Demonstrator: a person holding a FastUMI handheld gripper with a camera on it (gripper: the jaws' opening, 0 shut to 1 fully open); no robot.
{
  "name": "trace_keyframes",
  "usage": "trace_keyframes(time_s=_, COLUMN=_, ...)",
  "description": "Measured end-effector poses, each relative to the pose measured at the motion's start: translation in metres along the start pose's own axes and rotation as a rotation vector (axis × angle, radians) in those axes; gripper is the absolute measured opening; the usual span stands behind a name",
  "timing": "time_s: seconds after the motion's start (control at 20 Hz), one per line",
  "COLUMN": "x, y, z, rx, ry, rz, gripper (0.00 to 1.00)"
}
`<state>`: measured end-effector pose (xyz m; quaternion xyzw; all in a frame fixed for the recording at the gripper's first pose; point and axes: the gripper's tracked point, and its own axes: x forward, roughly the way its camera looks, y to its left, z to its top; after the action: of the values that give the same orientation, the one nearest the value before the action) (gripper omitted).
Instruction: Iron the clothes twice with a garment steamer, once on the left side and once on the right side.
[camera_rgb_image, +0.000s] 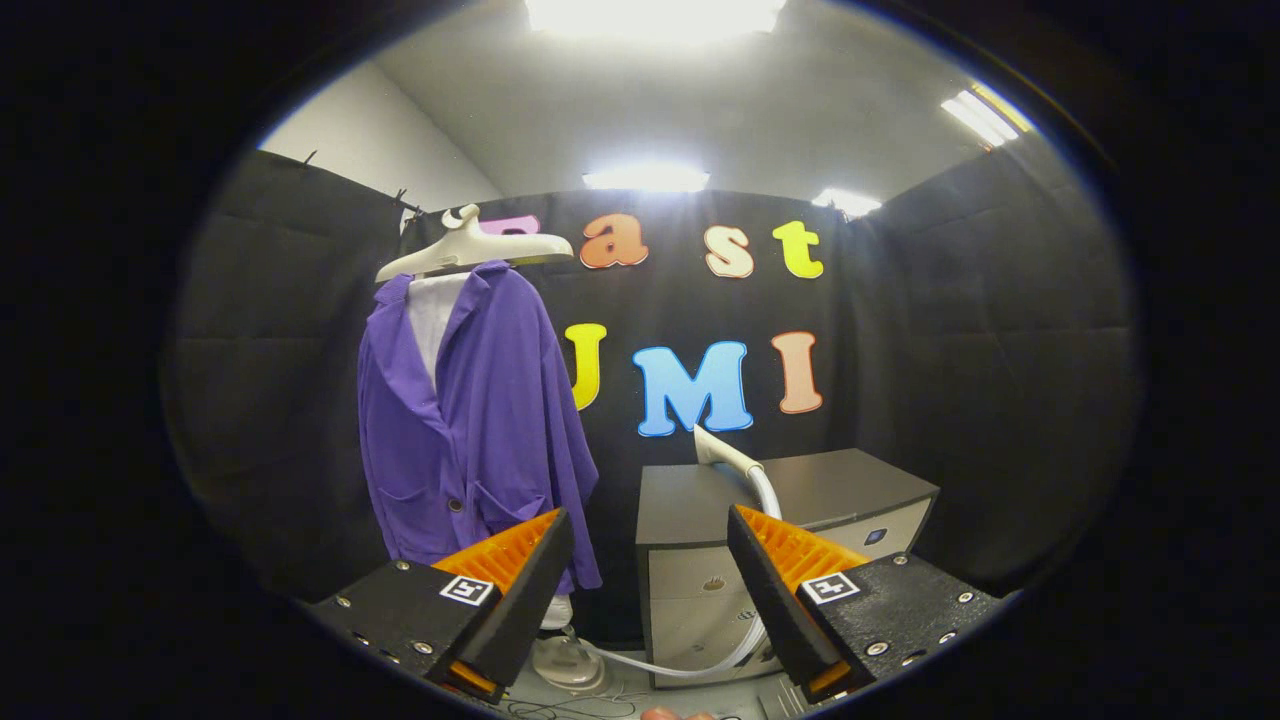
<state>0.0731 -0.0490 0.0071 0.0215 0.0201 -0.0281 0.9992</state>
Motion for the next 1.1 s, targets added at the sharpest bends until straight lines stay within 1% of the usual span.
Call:
trace_keyframes(time_s=0.2, x=0.05, y=-0.023, z=0.022, rx=0.005, ry=-0.025, rz=0.009, gripper=0.95)
trace_keyframes(time_s=0.35, x=0.098, y=-0.044, z=0.033, rx=0.023, ry=-0.024, rz=0.012, gripper=0.95)
trace_keyframes(time_s=0.45, x=0.127, y=-0.049, z=0.034, rx=0.037, ry=-0.01, rz=0.044, gripper=0.95)
trace_keyframes(time_s=0.8, x=0.24, y=-0.102, z=0.015, rx=0.075, ry=0.087, rz=0.065, gripper=0.95)
trace_keyframes(time_s=1.1, x=0.317, y=-0.137, z=0.008, rx=0.17, ry=0.127, rz=0.091, gripper=0.96)
